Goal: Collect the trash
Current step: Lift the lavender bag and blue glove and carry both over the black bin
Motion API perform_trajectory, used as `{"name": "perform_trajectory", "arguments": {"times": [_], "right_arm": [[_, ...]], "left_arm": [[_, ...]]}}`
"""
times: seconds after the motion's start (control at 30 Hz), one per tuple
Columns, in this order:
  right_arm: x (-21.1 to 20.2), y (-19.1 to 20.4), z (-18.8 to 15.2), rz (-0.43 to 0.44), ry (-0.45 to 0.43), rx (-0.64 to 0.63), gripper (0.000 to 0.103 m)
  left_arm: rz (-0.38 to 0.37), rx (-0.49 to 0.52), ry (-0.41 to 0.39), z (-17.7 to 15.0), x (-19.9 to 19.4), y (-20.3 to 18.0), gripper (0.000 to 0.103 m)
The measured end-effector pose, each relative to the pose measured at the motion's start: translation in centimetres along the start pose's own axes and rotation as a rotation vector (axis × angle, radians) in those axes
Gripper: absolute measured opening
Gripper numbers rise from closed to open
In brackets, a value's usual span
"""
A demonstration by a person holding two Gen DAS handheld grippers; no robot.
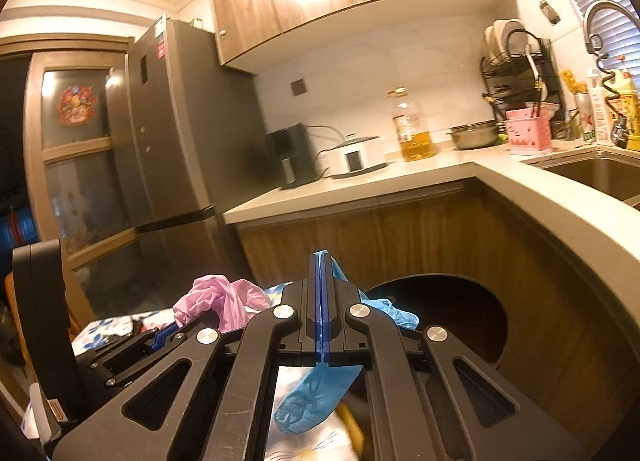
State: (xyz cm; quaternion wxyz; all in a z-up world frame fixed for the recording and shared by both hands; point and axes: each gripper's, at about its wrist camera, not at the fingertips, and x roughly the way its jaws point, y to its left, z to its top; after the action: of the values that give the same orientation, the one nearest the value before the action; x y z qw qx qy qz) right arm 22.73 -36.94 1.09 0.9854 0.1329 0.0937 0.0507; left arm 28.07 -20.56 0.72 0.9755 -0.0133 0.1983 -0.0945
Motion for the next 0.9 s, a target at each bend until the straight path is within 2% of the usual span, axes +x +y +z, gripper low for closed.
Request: {"name": "perform_trajectory", "arguments": {"times": [0.43, 0.9], "right_arm": [[1.9, -4.1, 0.3, -0.082, 0.018, 0.038, 0.001], [3.1, -5.7, 0.4, -0.110, 0.030, 0.058, 0.001]], "left_arm": [[-0.091, 0.042, 0.005, 1.0, 4.5, -5.3, 0.012], [-0.147, 0.044, 0.008, 0.9, 6.9, -7.0, 0.012]]}}
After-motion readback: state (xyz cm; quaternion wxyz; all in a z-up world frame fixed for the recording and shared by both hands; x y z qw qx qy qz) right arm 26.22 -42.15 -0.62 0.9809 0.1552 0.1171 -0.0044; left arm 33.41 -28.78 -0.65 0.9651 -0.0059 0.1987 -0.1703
